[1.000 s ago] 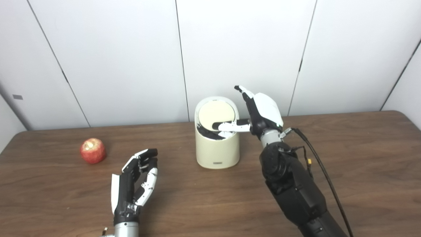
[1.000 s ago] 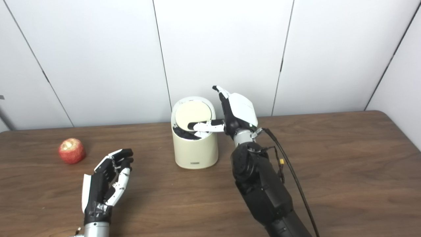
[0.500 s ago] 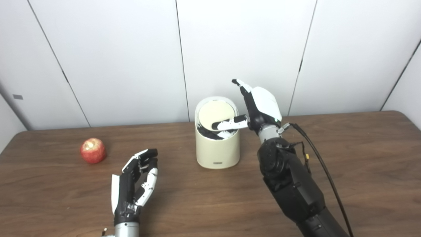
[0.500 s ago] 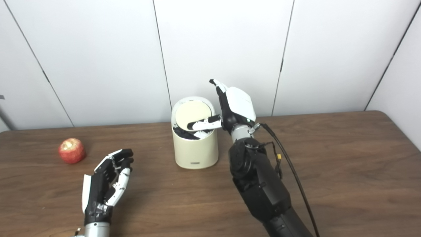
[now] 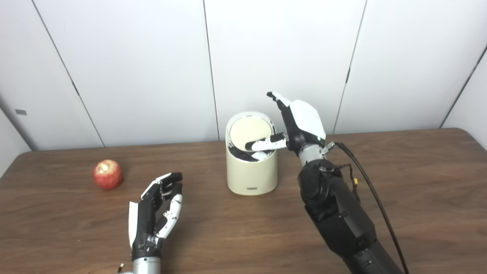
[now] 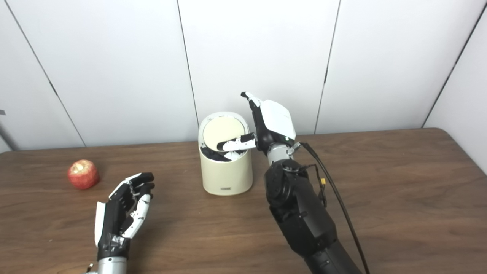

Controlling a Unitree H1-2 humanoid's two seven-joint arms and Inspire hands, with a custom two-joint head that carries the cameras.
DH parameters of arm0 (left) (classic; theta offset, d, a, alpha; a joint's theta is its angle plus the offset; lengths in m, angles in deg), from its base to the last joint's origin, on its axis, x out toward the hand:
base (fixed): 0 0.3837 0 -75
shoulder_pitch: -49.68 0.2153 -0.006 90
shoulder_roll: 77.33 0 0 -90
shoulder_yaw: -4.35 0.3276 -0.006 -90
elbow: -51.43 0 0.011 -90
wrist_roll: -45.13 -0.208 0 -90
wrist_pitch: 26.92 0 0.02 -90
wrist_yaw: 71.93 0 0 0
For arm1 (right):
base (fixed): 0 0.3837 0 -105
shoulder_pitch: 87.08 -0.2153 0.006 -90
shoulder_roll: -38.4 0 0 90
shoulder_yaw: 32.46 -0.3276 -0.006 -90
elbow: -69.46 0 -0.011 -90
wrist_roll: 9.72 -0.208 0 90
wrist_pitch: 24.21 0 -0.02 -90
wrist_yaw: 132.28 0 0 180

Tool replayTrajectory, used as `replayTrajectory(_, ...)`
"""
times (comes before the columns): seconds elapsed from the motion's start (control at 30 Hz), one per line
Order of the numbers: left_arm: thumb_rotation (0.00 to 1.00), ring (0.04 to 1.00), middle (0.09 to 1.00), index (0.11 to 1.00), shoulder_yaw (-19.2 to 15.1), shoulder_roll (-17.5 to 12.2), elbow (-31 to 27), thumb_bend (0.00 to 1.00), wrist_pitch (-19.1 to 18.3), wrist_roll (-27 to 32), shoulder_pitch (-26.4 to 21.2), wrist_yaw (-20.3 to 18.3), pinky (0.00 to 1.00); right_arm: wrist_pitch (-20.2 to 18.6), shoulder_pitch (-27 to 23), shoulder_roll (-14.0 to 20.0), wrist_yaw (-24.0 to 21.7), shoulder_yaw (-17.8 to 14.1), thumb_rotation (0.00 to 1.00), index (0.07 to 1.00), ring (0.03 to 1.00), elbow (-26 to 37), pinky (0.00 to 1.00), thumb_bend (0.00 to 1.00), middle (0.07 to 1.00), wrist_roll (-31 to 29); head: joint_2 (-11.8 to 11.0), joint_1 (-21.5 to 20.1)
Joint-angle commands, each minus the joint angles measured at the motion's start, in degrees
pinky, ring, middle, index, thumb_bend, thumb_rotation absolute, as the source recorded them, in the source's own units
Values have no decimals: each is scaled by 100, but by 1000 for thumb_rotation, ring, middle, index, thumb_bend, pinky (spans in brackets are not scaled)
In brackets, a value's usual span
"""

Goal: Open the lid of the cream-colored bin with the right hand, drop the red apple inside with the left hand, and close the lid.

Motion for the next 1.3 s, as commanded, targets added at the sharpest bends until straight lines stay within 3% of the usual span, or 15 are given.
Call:
replayTrajectory(0.0,402,688,718,699,4,-12,-165,261,106,12,-57,38,602,35,-59,109,48,3,312,874,867,21,761,905,876,108,6,-5)
replayTrajectory(0.6,398,688,720,704,15,-29,-165,253,104,-43,-57,41,601,121,-2,150,51,31,234,877,871,35,762,822,880,118,-4,15)
replayTrajectory(0.7,418,691,721,706,12,-36,-166,264,98,-41,-50,37,604,153,5,105,88,-15,304,871,864,44,752,840,875,58,-4,6)
replayTrajectory(0.87,430,692,719,705,3,-39,-157,265,97,-49,-50,50,609,64,37,6,-87,-118,566,889,872,264,735,889,895,-143,-11,-7)
replayTrajectory(0.97,413,693,720,705,6,-32,-188,262,57,-11,-41,24,607,85,52,-18,-114,-163,627,889,849,352,702,895,896,-227,-9,-10)
replayTrajectory(1.13,398,688,717,701,9,-34,-119,255,142,-53,-65,59,594,47,35,-11,-134,-200,647,891,829,390,668,889,895,-221,-13,-12)
replayTrajectory(1.27,413,688,718,703,23,-35,-118,255,152,-22,-67,36,594,64,-6,53,-98,-198,575,889,838,260,683,846,892,-188,-15,2)
